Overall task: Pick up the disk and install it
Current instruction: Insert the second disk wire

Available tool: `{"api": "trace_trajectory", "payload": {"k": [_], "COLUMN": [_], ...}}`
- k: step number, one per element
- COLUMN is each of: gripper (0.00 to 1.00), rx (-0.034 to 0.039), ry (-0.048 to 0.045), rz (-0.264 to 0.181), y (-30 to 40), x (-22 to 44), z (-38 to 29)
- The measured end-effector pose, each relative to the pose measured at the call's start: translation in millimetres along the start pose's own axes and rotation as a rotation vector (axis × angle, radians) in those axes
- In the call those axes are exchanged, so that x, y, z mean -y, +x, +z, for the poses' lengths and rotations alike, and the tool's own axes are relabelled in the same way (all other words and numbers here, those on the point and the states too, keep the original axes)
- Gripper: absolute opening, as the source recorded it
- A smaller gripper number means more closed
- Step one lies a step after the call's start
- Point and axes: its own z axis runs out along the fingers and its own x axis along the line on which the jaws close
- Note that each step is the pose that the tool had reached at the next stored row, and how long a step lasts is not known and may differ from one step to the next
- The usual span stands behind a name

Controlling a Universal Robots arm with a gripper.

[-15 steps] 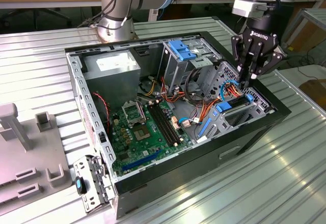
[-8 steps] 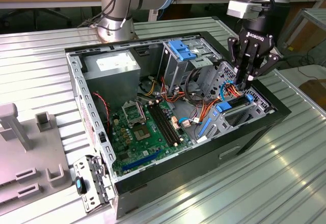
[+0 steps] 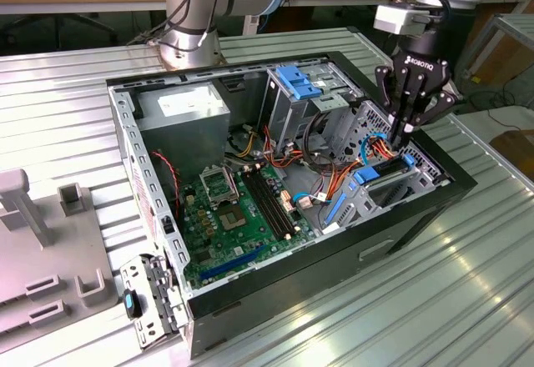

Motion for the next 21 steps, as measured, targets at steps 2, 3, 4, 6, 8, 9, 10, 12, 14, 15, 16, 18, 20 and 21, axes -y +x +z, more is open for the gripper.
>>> {"api": "trace_trajectory", "payload": {"k": [2,3,4,6,8,9,10,12,14,15,16,18,20,21], "gripper": [0.16,0.16,0.16,0.16,0.16,0.16,0.16,0.16,0.16,0.16,0.16,0.16,0.16,0.16], "rx": [0.0297,0.0557,0.0962,0.1054,0.1052,0.1050,0.1047,0.1039,0.1032,0.1028,0.1029,0.1029,0.1028,0.1027], "ry": [-0.0005,-0.0009,-0.0015,0.0031,0.0093,0.0128,0.0165,0.0268,0.0328,0.0345,0.0358,0.0387,0.0425,0.0445], "rz": [-0.001,-0.003,-0.005,-0.010,-0.017,-0.022,-0.029,-0.054,-0.070,-0.073,-0.075,-0.079,-0.082,-0.082], "y": [3.6,6.2,9.1,12.1,13.7,14.4,15.0,16.2,16.6,16.6,16.5,16.4,16.3,16.2], "x": [0.0,-0.1,-1.6,-4.5,-4.8,-4.9,-4.9,-4.8,-5.0,-5.9,-7.0,-9.0,-11.0,-12.1], "z": [1.2,2.1,3.2,5.2,6.2,6.6,7.1,8.4,9.3,9.7,10.1,11.1,12.1,12.7]}}
